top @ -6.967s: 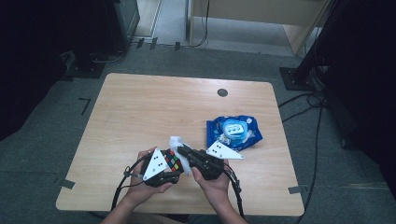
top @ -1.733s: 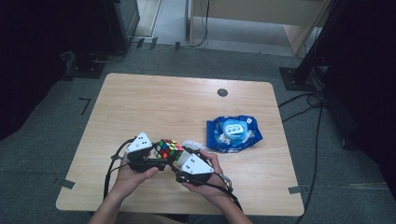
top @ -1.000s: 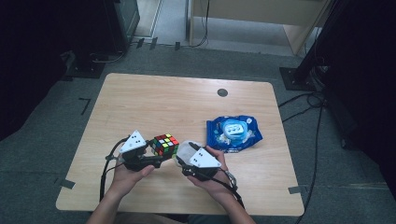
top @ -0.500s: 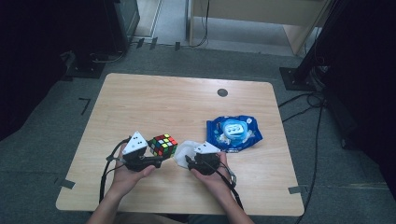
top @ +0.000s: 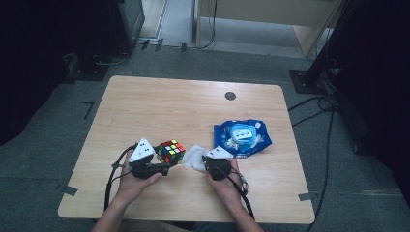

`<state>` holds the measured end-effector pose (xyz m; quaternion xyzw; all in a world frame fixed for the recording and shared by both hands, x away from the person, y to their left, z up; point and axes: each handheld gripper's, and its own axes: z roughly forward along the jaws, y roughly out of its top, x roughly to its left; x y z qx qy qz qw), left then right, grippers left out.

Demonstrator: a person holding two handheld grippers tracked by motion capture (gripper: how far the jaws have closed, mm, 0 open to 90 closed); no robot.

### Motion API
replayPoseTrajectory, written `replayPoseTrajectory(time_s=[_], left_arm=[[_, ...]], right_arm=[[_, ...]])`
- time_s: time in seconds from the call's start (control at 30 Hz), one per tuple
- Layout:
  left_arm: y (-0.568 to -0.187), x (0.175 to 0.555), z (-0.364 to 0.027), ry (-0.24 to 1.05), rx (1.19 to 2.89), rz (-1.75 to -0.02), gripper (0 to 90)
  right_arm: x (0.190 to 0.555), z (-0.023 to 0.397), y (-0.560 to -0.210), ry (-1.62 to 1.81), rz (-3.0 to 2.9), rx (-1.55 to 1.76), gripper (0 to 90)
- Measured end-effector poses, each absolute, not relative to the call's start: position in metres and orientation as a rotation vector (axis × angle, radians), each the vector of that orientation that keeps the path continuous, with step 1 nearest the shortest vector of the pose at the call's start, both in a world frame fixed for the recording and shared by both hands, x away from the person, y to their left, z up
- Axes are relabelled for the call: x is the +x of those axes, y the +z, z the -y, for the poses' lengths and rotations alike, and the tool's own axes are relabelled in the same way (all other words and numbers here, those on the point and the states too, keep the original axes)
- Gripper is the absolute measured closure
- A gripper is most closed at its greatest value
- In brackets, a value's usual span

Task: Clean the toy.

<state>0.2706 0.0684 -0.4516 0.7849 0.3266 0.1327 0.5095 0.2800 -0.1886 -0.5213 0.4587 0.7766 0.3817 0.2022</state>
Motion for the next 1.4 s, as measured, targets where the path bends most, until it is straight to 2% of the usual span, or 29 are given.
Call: replayPoseTrajectory(time_s=[0.13, 0.4, 0.53, 1.0, 1.4], left_arm=[[-0.454, 0.271, -0.067, 0.327, 1.899, -0.778, 34.1], [-0.456, 0.266, -0.061, 0.358, 1.913, -0.734, 34.1], [-0.456, 0.262, -0.055, 0.377, 1.924, -0.693, 34.1], [-0.460, 0.250, -0.036, 0.408, 1.964, -0.607, 34.1], [-0.456, 0.243, -0.031, 0.423, 1.933, -0.573, 34.1]], right_arm=[[0.276, 0.195, -0.508, 1.196, -2.130, 1.272, 90.0], [0.253, 0.197, -0.442, 1.544, -2.012, 1.075, 90.0], [0.242, 0.192, -0.425, 1.637, -2.014, 0.991, 90.0], [0.230, 0.171, -0.420, 1.741, -2.084, 0.917, 90.0], [0.230, 0.166, -0.428, 1.768, -2.065, 0.927, 89.3]])
